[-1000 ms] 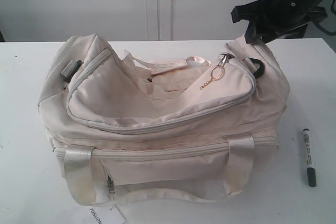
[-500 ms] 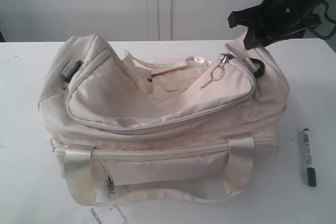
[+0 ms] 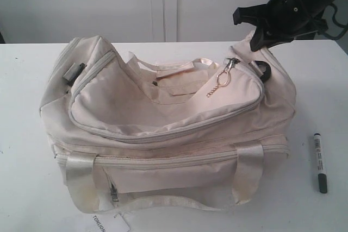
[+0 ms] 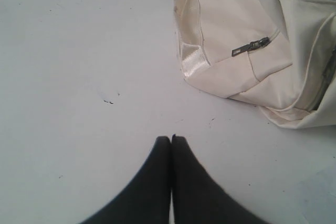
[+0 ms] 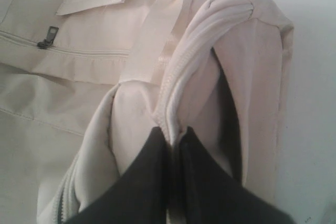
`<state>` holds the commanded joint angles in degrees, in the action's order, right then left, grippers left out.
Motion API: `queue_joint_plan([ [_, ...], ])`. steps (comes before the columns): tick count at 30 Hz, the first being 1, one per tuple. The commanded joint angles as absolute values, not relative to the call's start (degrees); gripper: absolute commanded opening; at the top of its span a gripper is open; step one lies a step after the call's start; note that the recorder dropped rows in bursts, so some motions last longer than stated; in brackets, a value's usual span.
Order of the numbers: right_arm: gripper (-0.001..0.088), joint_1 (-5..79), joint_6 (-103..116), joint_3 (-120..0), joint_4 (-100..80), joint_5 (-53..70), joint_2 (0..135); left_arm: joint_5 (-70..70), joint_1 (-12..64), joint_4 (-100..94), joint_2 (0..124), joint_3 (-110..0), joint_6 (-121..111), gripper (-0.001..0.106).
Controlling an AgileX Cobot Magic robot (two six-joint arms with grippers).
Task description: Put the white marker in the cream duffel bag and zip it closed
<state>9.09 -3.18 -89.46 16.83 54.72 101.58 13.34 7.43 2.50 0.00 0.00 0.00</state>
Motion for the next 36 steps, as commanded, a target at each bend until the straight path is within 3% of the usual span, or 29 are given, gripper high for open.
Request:
queue_joint_plan([
  [36, 0.0000, 8.97, -2.49, -89.58, 17.34, 52.46, 101.09, 13.12, 7.43, 2.50, 0.00, 0.00, 0.00, 0.000],
])
